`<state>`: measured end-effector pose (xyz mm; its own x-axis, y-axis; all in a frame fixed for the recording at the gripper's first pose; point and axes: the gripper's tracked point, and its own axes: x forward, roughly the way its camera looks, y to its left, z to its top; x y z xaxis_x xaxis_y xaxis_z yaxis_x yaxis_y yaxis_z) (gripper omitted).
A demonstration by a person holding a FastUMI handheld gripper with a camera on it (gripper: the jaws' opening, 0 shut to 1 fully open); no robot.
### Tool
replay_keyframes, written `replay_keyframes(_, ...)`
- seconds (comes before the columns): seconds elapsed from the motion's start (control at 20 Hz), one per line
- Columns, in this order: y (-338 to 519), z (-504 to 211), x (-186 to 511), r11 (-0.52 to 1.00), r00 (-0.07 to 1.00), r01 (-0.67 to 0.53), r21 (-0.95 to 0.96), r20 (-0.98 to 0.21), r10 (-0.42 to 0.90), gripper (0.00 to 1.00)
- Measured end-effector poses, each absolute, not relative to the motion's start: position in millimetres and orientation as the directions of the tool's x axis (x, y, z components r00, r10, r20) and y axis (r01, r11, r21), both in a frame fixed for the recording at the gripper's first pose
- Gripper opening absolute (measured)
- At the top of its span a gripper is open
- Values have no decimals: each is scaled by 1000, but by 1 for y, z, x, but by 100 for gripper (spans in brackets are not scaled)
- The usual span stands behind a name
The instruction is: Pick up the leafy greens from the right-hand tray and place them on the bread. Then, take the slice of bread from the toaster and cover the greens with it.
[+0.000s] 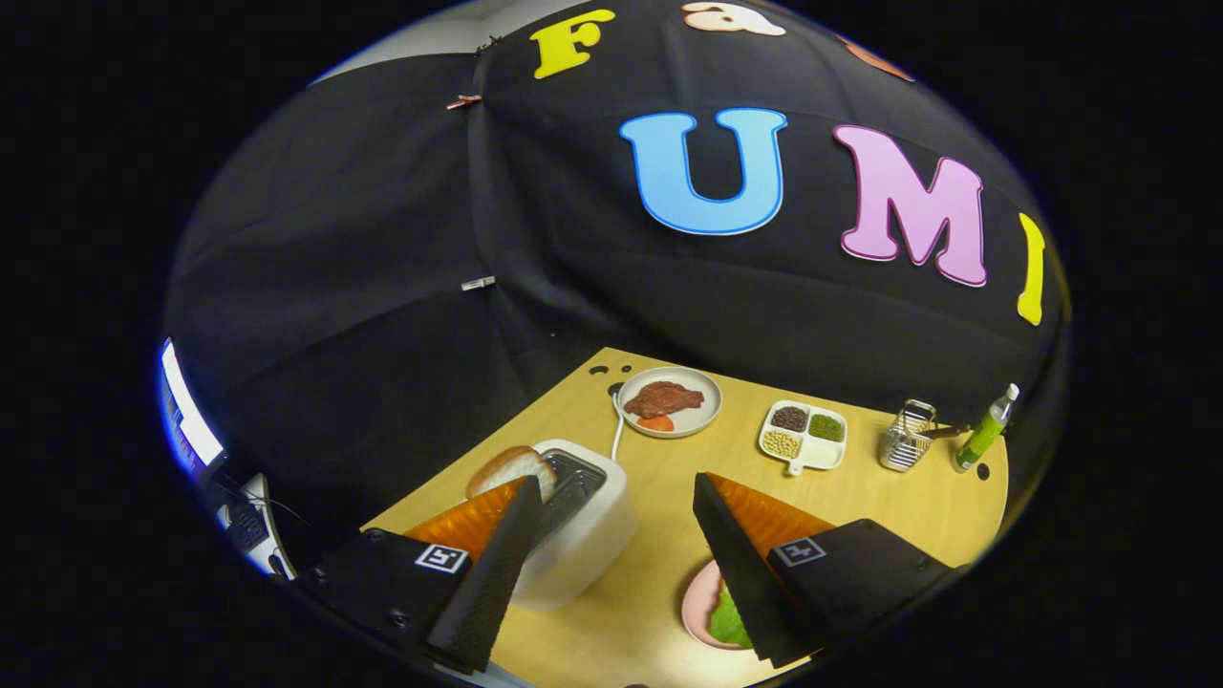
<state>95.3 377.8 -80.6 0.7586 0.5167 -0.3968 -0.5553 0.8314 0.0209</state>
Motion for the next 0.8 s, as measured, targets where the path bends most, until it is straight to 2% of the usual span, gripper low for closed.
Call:
replay_keyframes(0.4,469,-110,74,758,672,-652,20,-447,591,99)
replay_keyframes(0.8,505,-169,90,760,669,-647,-65,-527,525,99)
